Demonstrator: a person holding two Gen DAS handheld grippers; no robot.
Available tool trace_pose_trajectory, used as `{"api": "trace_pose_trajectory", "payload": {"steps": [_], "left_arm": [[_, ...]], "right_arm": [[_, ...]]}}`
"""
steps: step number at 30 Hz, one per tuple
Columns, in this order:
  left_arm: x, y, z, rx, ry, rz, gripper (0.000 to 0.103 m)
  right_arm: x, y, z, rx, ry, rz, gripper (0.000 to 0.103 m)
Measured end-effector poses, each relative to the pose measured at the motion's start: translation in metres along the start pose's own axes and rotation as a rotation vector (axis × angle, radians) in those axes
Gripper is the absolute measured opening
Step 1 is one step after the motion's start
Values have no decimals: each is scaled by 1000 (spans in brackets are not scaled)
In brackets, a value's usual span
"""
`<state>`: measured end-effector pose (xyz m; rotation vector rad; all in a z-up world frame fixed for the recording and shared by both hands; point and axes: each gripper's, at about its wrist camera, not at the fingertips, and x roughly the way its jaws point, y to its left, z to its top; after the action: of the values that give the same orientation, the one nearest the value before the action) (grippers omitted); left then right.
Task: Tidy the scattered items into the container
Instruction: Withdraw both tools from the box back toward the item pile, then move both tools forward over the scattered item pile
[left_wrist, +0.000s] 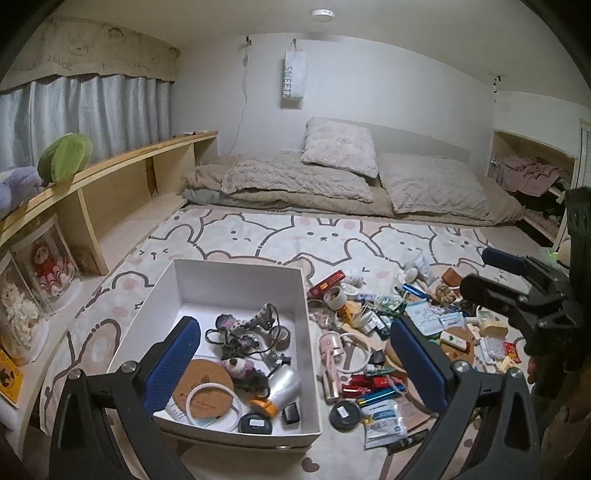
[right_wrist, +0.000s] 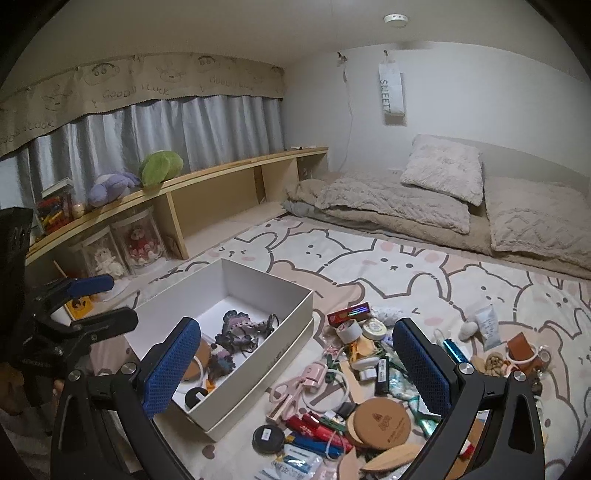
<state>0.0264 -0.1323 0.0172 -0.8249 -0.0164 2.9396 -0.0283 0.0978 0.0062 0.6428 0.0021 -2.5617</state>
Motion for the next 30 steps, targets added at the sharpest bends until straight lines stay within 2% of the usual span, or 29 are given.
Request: {"api": "trace_pose_trajectory", "payload": {"steps": [17,23,30], "left_arm": [[-23,-29,16,2,-74,-34,103],[-24,-42,16,4,-107,-55,103],[-12,-65,13,25,-101,-91,103]], "right_arm": [[-57,-23,3,23,-97,-35,103],[-78,-41,0,45,-130,-95,103],[-99,-77,-12,128,-144,-145,103]]}}
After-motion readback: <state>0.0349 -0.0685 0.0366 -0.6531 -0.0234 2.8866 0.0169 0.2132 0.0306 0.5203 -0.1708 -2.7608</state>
